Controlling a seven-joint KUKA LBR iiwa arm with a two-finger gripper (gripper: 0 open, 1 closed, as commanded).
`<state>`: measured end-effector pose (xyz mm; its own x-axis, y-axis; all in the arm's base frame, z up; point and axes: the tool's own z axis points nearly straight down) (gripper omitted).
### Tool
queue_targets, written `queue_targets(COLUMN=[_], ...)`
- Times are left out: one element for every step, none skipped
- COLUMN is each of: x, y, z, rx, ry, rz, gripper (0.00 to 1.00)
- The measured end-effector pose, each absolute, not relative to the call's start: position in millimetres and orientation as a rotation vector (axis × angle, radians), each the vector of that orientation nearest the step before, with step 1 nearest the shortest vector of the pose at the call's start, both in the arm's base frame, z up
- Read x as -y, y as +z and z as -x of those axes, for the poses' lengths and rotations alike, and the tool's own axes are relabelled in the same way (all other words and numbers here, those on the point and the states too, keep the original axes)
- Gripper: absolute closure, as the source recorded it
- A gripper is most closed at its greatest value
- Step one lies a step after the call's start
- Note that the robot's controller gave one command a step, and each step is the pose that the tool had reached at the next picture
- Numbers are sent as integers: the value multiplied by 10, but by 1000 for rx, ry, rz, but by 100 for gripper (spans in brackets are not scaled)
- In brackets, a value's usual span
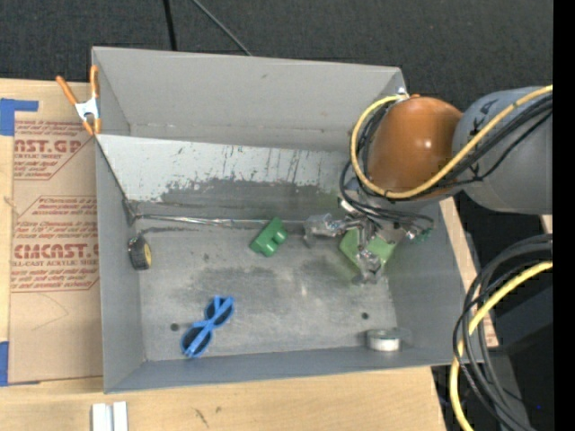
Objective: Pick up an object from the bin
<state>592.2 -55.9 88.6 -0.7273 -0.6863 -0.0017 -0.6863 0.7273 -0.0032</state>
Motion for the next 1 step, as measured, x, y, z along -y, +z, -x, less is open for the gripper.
queue_targets(x=[1196], y=[878], z=[-5795], rx=[-2884], ry=[-3], rz=[1244], gripper=[0])
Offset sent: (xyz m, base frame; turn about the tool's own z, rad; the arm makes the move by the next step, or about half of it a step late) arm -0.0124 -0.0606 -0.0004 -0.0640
